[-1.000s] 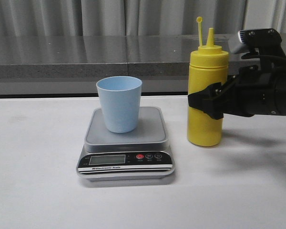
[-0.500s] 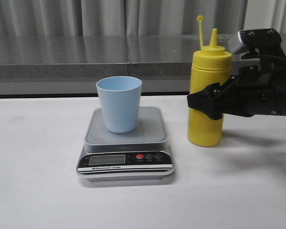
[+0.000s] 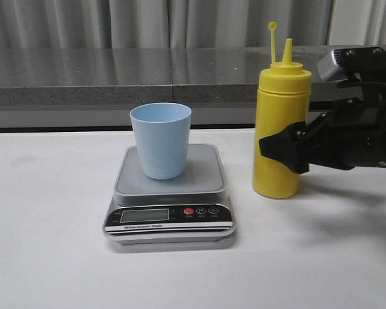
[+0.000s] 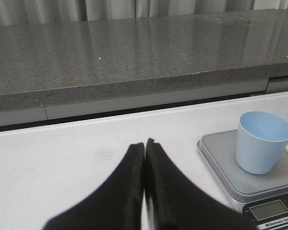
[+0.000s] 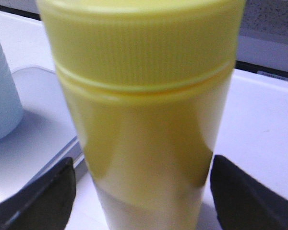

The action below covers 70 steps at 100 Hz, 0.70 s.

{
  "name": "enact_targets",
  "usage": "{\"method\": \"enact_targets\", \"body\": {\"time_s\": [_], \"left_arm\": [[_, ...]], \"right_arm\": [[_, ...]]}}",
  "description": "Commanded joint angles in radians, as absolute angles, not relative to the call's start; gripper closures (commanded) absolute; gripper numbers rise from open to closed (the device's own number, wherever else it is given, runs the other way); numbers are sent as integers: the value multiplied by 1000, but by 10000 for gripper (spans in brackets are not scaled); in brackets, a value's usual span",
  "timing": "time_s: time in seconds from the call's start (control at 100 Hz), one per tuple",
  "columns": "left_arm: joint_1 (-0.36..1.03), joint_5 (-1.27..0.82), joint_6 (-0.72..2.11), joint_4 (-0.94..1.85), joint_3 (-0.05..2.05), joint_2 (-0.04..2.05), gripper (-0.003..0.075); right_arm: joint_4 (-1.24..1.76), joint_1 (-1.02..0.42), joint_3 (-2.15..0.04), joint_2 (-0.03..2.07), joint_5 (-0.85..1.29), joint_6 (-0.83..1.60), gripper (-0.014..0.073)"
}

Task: Pour seasoning into cup on scale with both arms
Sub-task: 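Open the right gripper and withdraw it from the bottle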

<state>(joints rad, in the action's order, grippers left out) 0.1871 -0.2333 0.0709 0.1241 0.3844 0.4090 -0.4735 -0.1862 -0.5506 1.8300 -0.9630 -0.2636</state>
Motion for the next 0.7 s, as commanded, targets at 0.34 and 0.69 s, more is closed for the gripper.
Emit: {"method": "enact_targets", "body": {"time_s": [0.34,0.69], "left_arm": [[185,-150,62,126,413,414,738],[185,-150,62,126,413,414,738]], "right_arm": [[-391,-181,-467,1684,-1053,-240,16],[-276,-181,-357,1444,-956,-224,16]]}}
